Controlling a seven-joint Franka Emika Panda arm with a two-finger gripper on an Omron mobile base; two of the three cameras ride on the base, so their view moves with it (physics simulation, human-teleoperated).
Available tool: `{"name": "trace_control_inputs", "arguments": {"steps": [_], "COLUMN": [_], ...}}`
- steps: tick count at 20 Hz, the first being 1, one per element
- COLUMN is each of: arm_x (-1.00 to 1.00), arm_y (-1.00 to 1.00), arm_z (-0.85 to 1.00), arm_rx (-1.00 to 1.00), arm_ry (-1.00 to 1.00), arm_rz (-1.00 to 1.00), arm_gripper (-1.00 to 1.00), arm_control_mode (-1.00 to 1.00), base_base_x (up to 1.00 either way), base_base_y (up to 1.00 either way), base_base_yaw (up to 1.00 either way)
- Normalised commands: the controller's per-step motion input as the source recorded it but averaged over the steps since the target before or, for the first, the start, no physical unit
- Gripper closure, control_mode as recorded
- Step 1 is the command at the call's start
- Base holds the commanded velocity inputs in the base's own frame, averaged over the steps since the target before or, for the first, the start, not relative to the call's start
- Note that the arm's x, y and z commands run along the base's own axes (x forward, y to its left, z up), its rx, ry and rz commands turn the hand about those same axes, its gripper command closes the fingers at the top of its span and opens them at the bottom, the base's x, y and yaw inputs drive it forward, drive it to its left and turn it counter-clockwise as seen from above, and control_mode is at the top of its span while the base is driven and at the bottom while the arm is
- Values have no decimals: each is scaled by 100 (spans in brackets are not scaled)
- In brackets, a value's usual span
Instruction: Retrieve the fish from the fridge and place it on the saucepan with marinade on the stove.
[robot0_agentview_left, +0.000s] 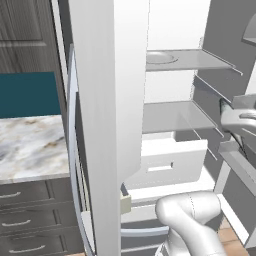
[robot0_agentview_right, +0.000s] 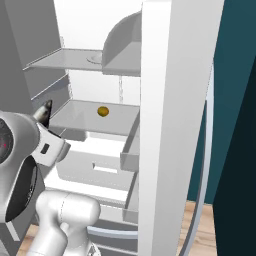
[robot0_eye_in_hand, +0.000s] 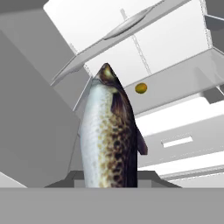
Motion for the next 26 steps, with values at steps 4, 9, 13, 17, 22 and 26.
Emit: {"name": "trace_control_inputs", "arguments": {"steps": [4,9,13,17,22,26], "arm_x": [0,0,0,0,0,0], "arm_y": [0,0,0,0,0,0], "arm_z": [-5,-1,0,0,0,0], "arm_rx": [0,0,0,0,0,0], "arm_ry": [-9,-1,0,0,0,0], "arm_rz": [0,0,0,0,0,0], "arm_gripper": [100,100,100,100,100,100], "arm_control_mode": [-100,100,100,100,100,100], "base_base_x": [0,-6,-57,-81,-81,-70], "base_base_y": [0,0,0,0,0,0], "base_base_yaw": [0,1,5,8,7,6]}}
